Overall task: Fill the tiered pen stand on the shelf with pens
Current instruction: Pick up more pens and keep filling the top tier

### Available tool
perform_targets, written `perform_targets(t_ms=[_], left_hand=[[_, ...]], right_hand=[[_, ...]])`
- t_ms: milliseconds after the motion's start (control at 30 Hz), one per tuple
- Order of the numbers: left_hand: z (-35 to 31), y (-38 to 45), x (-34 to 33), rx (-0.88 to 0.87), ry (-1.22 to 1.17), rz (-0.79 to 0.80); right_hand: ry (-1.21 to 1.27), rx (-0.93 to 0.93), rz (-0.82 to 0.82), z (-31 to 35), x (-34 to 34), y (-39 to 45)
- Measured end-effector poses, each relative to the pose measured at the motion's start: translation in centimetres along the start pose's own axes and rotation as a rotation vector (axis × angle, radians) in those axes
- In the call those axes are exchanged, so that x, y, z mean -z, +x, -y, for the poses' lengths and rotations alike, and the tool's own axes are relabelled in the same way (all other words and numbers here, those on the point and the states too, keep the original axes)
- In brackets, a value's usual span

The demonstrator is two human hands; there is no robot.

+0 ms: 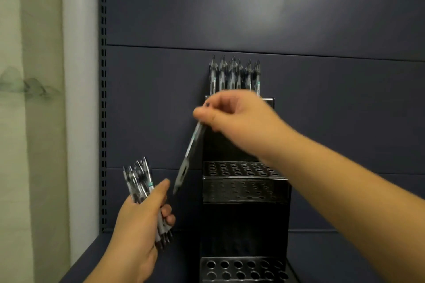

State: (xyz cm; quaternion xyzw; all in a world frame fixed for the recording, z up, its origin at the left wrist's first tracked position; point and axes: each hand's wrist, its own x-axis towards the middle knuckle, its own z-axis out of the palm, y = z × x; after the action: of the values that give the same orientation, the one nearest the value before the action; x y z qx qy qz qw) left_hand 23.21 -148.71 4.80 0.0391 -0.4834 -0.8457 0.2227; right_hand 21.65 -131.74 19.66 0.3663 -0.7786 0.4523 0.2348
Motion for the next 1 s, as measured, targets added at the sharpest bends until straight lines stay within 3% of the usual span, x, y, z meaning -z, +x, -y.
perform_targets(t_ms=[167,267,533,733,1000], left_hand=[[1.3,0.3,-0.5,-0.111,0.286,0.001],[1.4,-0.3,-1.0,-0.182,0.410,-0.032],[1.3,-0.5,-1.2,-0.218,0.632,-0.065],[1.4,-0.1,-0.9,-0.220,0.593,-0.045],[1.1,-0.3,-1.2,-0.249,0.511,0.004]], right_hand=[[0.052,0.147,-0.363,0.0,6.7,4.0],[-0.015,0.161,-0.446,-0.3,9.8,6.2],[-0.205,0.055,-0.353,-2.2,11.0,10.5],[-0.305,0.056,-0.351,-1.5,11.6,11.2],[-0.331,-0.046,-0.149,-1.8,9.9,10.6]])
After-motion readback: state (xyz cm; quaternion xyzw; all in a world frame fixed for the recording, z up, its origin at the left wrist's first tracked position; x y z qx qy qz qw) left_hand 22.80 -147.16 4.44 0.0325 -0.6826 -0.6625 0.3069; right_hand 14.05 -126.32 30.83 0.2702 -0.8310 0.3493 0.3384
